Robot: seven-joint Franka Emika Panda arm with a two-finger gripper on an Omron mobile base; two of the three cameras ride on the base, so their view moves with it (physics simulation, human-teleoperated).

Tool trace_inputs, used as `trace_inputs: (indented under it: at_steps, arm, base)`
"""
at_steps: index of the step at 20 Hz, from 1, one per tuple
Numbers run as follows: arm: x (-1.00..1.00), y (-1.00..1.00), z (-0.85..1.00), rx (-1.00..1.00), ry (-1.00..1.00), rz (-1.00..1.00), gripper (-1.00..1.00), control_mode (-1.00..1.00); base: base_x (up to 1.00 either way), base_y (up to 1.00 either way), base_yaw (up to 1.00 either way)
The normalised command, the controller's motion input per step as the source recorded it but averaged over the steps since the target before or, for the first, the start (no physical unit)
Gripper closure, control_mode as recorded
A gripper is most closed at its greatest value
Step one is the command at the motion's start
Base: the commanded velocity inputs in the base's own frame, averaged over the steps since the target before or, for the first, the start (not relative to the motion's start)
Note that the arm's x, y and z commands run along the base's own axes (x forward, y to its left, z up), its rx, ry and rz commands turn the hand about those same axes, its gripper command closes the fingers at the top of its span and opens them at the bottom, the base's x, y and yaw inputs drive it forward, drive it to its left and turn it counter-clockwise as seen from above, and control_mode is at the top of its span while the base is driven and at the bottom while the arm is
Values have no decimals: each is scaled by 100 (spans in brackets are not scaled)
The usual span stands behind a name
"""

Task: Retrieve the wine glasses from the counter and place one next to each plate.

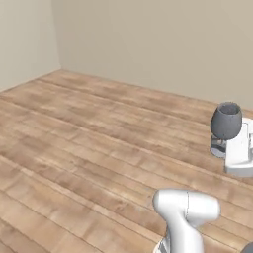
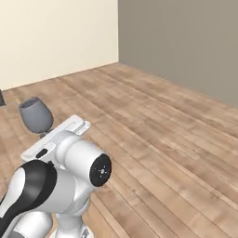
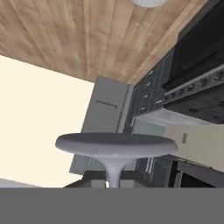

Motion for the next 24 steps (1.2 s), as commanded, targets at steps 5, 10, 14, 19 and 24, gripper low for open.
trace_inputs:
  at_steps: [5, 10, 14, 19, 24]
  arm:
    - [0, 0, 0, 0, 0, 0, 100, 100]
    - [0, 0, 0, 0, 0, 0, 100, 100]
    - [0, 0, 0, 0, 0, 0, 100, 100]
    - [0, 0, 0, 0, 0, 0, 100, 100]
    - [0, 0, 0, 0, 0, 0, 100, 100]
  base:
    - [0, -24, -87]
    - [1, -11, -89]
    - [47, 25, -78]
    - [99, 58, -53]
    - [100, 60, -37]
